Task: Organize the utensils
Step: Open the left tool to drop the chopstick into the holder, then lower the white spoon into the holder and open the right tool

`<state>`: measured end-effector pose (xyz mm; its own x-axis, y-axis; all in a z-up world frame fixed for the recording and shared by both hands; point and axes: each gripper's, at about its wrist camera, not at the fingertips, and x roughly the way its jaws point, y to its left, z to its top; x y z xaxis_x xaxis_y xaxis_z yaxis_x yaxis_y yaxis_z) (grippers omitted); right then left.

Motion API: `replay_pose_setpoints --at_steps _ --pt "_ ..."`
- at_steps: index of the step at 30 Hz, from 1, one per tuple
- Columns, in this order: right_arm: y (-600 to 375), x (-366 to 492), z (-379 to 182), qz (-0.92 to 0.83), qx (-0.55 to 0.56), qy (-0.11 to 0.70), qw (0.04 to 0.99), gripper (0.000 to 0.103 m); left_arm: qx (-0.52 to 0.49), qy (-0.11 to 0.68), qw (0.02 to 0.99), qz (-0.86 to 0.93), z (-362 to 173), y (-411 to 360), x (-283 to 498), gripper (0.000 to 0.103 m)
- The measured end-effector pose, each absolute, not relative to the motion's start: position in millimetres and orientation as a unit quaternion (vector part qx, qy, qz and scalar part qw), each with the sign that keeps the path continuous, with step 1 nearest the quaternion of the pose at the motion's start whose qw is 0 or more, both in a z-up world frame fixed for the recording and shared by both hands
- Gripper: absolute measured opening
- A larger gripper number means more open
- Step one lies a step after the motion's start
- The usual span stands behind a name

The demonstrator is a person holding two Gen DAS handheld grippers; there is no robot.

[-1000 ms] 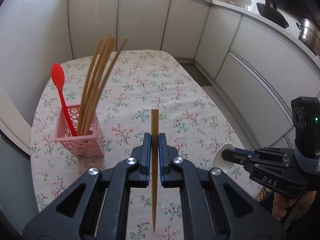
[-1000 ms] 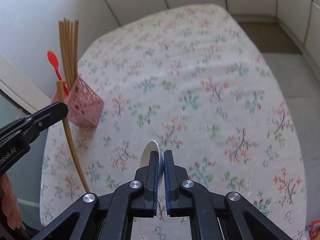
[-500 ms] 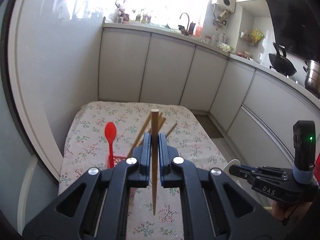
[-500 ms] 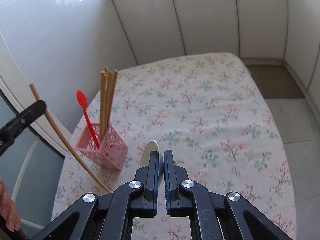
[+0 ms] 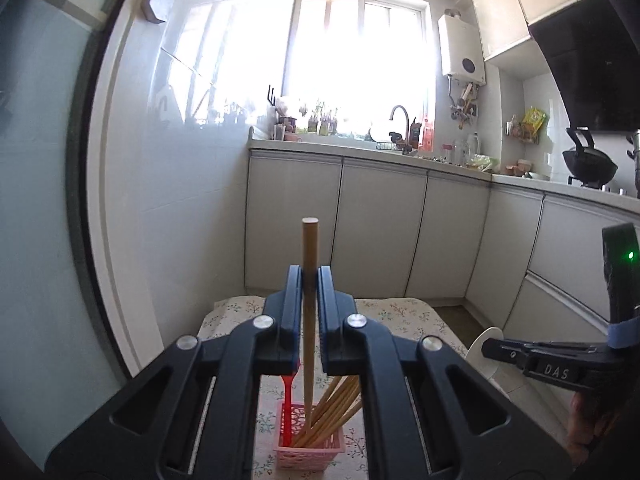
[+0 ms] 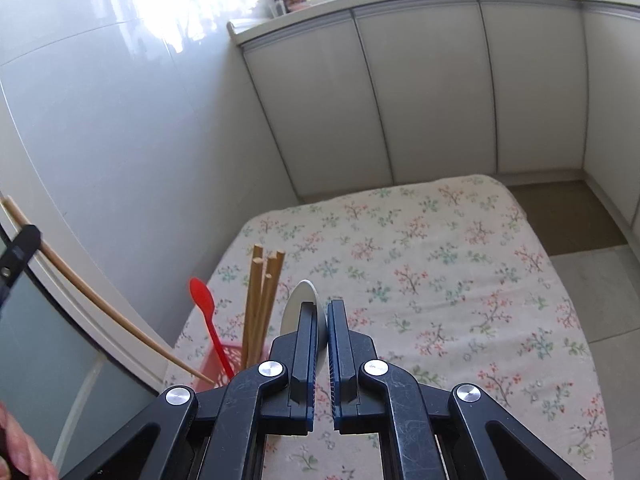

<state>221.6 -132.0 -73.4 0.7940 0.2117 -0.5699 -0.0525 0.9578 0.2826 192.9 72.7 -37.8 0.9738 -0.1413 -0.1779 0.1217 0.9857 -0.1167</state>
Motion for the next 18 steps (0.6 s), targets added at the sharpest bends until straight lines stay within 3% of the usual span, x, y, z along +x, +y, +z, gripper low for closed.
replay_pose_setpoints --at_steps 6,14,16,18 --pt "-129 232 -81 0.082 0.139 0.321 0.933 0.005 0.007 0.124 0.991 -0.057 -62 54 220 0.008" --pt "-137 237 -92 0.072 0.148 0.33 0.93 0.005 0.007 0.173 0.982 -0.076 -76 51 241 0.009" --pt "-138 237 -93 0.068 0.148 0.328 0.931 0.005 -0.009 0.18 0.98 -0.09 -76 54 238 0.021" --pt "-137 236 -93 0.062 0.145 0.322 0.934 0.005 -0.033 0.18 0.978 -0.095 -73 58 235 0.049"
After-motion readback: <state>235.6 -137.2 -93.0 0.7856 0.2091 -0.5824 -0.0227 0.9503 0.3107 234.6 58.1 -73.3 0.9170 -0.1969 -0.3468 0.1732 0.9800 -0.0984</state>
